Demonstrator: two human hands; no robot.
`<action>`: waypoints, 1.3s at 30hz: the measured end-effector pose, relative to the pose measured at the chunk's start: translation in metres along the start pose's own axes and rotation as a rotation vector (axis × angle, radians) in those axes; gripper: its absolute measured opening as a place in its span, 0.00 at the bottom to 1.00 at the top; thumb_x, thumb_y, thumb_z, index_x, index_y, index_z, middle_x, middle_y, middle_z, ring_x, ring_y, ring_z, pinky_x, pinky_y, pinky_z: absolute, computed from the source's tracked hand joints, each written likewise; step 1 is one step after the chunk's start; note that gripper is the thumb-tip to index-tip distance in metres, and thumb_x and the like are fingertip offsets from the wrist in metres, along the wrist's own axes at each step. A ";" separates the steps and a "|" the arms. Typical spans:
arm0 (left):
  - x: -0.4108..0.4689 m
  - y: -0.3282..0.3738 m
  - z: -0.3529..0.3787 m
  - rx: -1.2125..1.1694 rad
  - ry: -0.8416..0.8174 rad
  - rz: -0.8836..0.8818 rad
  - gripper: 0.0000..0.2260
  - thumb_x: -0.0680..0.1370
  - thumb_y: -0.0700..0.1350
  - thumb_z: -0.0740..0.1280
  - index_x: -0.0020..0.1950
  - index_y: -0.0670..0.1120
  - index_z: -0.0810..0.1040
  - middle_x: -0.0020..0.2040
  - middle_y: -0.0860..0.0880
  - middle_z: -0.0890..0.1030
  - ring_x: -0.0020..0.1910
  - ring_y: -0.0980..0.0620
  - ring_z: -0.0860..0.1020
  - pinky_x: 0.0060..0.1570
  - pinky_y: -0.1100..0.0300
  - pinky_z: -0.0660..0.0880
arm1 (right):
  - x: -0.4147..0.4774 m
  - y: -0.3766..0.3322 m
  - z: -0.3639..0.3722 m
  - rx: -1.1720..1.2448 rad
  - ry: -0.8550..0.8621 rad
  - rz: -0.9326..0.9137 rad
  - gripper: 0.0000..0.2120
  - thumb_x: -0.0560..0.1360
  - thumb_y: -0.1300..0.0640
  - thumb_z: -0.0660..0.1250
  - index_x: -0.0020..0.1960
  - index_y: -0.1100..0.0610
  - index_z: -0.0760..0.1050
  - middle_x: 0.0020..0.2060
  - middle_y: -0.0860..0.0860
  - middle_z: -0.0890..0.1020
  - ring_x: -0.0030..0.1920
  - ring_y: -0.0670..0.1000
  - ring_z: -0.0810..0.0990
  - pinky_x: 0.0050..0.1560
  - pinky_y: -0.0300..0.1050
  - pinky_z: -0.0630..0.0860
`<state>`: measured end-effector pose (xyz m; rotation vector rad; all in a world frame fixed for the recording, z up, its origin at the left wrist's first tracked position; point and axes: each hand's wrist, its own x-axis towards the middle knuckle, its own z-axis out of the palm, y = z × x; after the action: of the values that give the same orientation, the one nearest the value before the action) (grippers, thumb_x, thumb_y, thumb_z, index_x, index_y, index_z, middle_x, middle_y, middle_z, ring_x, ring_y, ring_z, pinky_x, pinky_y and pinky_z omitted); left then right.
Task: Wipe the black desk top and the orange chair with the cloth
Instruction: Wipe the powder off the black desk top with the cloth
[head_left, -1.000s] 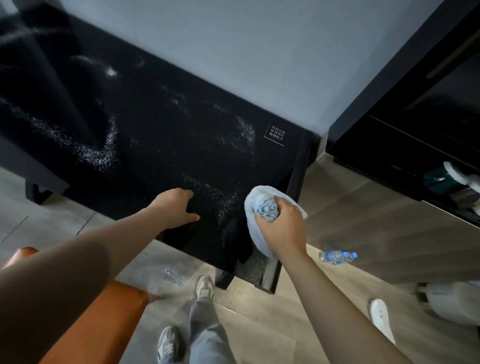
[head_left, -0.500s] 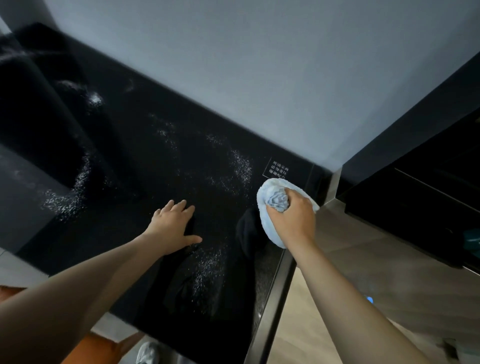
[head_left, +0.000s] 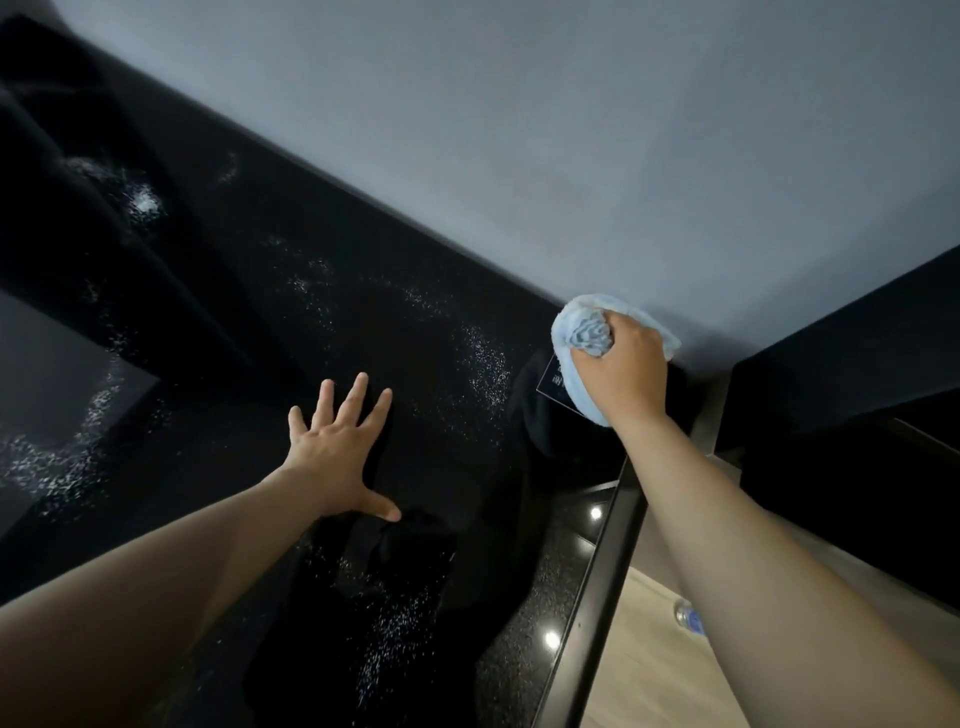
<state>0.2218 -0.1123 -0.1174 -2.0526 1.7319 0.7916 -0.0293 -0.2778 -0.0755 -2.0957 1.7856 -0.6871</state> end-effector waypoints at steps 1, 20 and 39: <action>0.002 0.000 0.003 -0.004 -0.012 0.002 0.64 0.58 0.72 0.72 0.76 0.53 0.30 0.75 0.48 0.27 0.74 0.37 0.31 0.72 0.33 0.44 | 0.009 0.004 0.005 -0.010 -0.002 0.000 0.07 0.72 0.59 0.65 0.35 0.57 0.73 0.30 0.49 0.77 0.33 0.50 0.75 0.31 0.41 0.68; 0.010 0.000 0.011 -0.072 -0.036 -0.002 0.65 0.57 0.69 0.75 0.76 0.54 0.32 0.73 0.49 0.23 0.72 0.37 0.26 0.68 0.31 0.40 | 0.053 0.013 0.041 -0.005 -0.325 0.121 0.09 0.73 0.55 0.65 0.39 0.60 0.76 0.33 0.49 0.78 0.38 0.49 0.77 0.40 0.40 0.69; 0.009 0.000 0.008 -0.070 -0.054 -0.010 0.65 0.57 0.68 0.76 0.77 0.54 0.31 0.73 0.49 0.24 0.72 0.37 0.28 0.69 0.31 0.40 | -0.029 -0.001 0.047 0.006 -0.177 -0.155 0.07 0.69 0.59 0.65 0.32 0.58 0.74 0.29 0.51 0.78 0.34 0.51 0.76 0.40 0.49 0.76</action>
<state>0.2207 -0.1145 -0.1286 -2.0633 1.6864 0.9076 -0.0066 -0.2526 -0.1188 -2.2323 1.5385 -0.5252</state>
